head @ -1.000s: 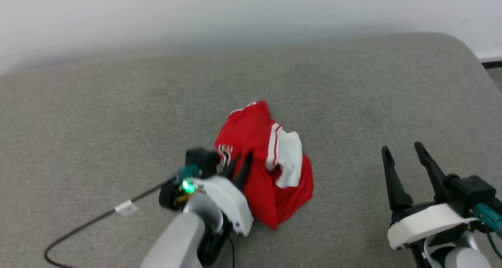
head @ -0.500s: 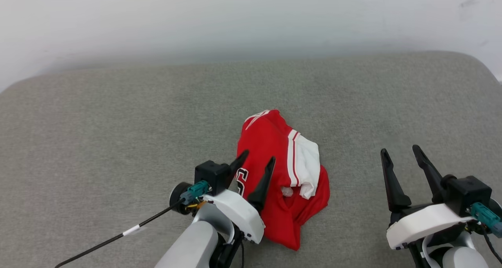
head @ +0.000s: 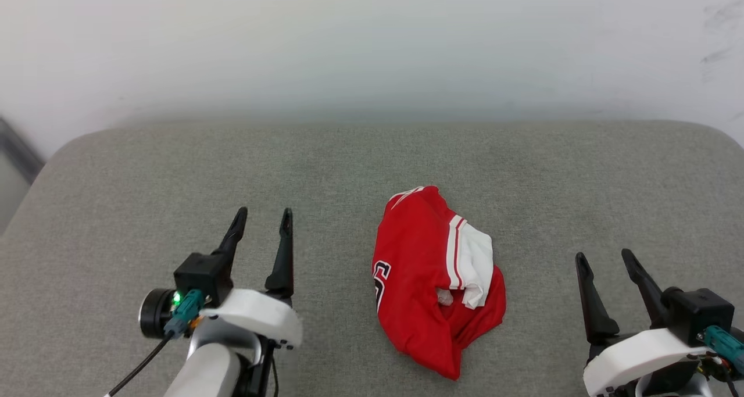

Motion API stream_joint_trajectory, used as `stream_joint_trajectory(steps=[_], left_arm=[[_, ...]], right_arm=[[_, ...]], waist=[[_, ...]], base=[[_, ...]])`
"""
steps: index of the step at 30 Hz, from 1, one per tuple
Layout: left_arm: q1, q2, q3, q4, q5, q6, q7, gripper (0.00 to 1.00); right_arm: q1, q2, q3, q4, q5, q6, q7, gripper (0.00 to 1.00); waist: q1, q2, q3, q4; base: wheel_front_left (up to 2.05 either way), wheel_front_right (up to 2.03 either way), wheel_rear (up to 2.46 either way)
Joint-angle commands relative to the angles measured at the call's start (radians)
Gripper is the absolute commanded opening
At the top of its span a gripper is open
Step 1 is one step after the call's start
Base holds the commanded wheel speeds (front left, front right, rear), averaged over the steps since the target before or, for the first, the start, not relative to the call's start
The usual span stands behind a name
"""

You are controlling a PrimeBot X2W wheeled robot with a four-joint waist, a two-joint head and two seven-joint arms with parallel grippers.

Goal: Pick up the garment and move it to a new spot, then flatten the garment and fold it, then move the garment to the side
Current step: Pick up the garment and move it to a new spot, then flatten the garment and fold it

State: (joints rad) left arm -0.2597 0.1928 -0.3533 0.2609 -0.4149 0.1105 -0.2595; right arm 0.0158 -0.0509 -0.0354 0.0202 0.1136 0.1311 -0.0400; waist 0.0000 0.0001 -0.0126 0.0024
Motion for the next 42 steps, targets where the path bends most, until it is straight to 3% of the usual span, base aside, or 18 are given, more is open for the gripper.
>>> stream_joint_trajectory(steps=[1, 6, 23, 28, 35, 42], left_arm=[[0.026, 0.01, 0.006, -0.01, 0.007, 0.007, -0.005, 1.0], [0.103, 0.044, 0.023, -0.029, 0.007, 0.029, -0.006, 1.0], [0.117, 0.054, 0.012, -0.061, -0.004, 0.042, 0.009, 1.0], [0.106, 0.051, 0.007, -0.069, -0.003, 0.041, 0.007, 1.0], [0.076, 0.035, -0.009, -0.074, 0.006, 0.026, 0.002, 1.0], [0.048, 0.022, -0.008, -0.071, 0.011, 0.021, -0.003, 1.0]], right_arm=[[0.015, 0.001, -0.001, -0.001, 0.0, -0.001, 0.002, 1.0], [0.036, 0.001, -0.009, 0.0, 0.005, -0.001, 0.011, 1.0], [0.006, 0.001, -0.007, 0.004, -0.023, -0.001, 0.064, 1.0], [-0.054, -0.003, 0.043, 0.055, -0.044, -0.001, 0.227, 1.0], [-0.152, -0.098, 0.233, 0.101, 0.06, -0.001, 0.511, 1.0], [-0.235, -0.155, 0.342, 0.154, 0.141, -0.001, 0.604, 1.0]], waist=[[0.0, -0.0001, -0.005, 0.001], [0.0, -0.0001, -0.02, -0.004], [0.0, -0.0001, -0.016, -0.015], [0.0, -0.0001, 0.003, 0.004], [0.0, -0.0001, 0.049, 0.062], [0.0, -0.0001, 0.101, 0.111]], base=[[0.0, 0.0, 0.0], [0.0, 0.0, 0.0], [0.0, 0.0, 0.0], [0.0, 0.0, 0.0], [0.0, 0.0, 0.0], [0.0, 0.0, 0.0]])
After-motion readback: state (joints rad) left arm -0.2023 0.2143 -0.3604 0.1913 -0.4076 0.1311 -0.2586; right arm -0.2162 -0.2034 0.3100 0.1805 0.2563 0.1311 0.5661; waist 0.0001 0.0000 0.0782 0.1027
